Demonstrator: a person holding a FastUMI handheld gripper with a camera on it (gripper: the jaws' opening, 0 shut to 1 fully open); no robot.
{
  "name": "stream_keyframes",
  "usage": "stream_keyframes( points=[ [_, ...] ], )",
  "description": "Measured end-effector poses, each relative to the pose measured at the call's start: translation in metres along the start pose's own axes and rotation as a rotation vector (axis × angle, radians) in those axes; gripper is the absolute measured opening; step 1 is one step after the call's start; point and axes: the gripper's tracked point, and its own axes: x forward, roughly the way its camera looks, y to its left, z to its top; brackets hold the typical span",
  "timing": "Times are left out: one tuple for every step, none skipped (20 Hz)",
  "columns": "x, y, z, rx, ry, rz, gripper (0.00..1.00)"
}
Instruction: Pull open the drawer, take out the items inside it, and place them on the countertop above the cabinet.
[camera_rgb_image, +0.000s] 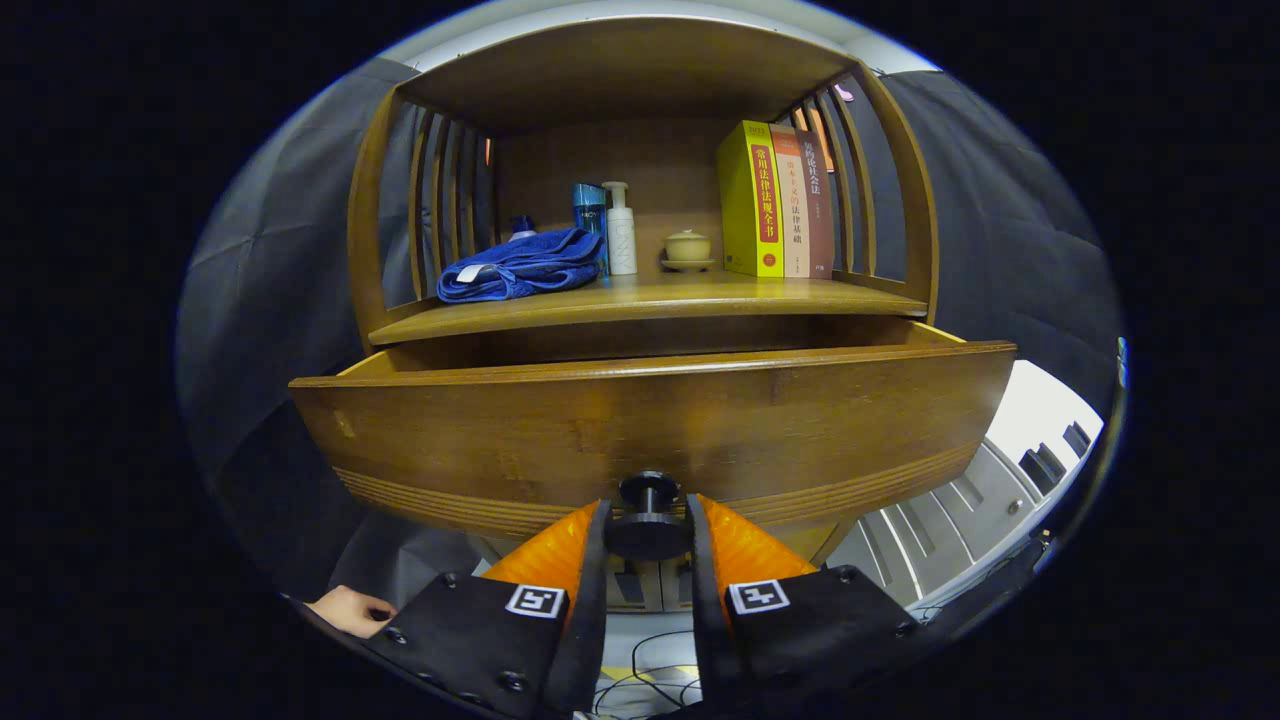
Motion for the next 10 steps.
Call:
stream_keyframes(
  points=[
    [-0.004,0.0,-0.001,0.0,0.002,-0.001,0.46],
    [-0.008,0.0,-0.003,0.0,0.004,0.0,0.46],
    [-0.011,0.0,-0.005,0.007,0.006,-0.001,0.46],
    [-0.015,0.0,-0.008,0.007,0.012,-0.002,0.46],
    [-0.02,0.0,-0.01,0.007,0.015,-0.003,0.46],
    [-0.024,0.0,-0.014,0.008,0.021,-0.004,0.46],
    [-0.028,0.0,-0.018,0.019,0.026,-0.003,0.46],
    [-0.032,0.0,-0.024,0.028,0.043,0.002,0.46],
    [-0.036,0.0,-0.023,0.041,0.033,0.004,0.46],
    [-0.041,0.0,-0.025,0.05,0.041,0.006,0.47]
  ],
)
